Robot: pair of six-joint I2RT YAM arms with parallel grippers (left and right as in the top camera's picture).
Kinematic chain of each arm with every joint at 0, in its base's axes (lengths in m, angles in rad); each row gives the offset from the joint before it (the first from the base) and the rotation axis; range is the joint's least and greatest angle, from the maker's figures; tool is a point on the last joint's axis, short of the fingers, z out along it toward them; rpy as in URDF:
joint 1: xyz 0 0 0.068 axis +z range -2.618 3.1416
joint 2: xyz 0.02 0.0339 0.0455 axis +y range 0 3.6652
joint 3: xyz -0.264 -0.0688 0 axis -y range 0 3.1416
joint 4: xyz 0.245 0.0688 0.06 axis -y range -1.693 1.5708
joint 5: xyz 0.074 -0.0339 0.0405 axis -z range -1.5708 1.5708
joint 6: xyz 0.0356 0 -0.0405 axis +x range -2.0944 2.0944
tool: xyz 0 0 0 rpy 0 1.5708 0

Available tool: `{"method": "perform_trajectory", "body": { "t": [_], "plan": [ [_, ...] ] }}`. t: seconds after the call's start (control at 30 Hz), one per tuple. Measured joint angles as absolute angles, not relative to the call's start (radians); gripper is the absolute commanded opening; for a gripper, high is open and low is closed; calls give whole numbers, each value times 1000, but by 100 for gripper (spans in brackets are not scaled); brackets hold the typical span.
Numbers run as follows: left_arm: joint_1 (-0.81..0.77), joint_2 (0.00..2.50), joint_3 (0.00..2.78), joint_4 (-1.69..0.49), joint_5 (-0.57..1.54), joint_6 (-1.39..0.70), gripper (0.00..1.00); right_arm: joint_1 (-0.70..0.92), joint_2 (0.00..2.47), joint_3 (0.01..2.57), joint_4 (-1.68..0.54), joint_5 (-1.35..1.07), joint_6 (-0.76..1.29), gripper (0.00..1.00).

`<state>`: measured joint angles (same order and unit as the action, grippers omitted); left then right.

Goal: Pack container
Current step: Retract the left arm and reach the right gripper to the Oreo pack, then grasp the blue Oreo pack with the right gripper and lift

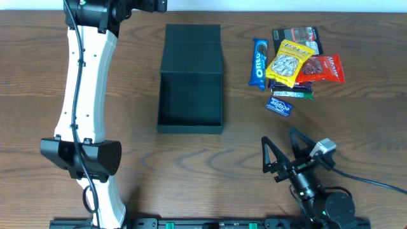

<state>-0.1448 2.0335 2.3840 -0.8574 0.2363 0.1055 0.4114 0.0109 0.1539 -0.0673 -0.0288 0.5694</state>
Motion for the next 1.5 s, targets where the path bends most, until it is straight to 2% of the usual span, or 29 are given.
{"method": "perform_trajectory", "body": {
  "t": [0.3, 0.4, 0.67, 0.87, 1.13, 1.27, 1.5],
  "plan": [
    [-145, 2033, 2384, -835, 254, 107, 96, 410, 20, 154, -28, 46, 625, 99],
    [-145, 2033, 2384, -834, 256, 113, 96, 370, 114, 178, -31, 57, 622, 99],
    [-145, 2033, 2384, -863, 255, 130, 96, 228, 685, 583, -125, -44, 475, 99],
    [-145, 2033, 2384, -909, 182, 140, 96, 205, 1250, 1033, -366, -99, 315, 99],
    [-145, 2033, 2384, -959, 141, 144, 95, 205, 1873, 1631, -675, -51, 216, 99],
    [-145, 2033, 2384, -984, 134, 149, 95, 205, 2091, 1813, -747, -26, 199, 99],
    [-145, 2033, 2384, -1018, 130, 155, 96, 204, 2240, 1864, -778, -7, 197, 99]
  ]
}}
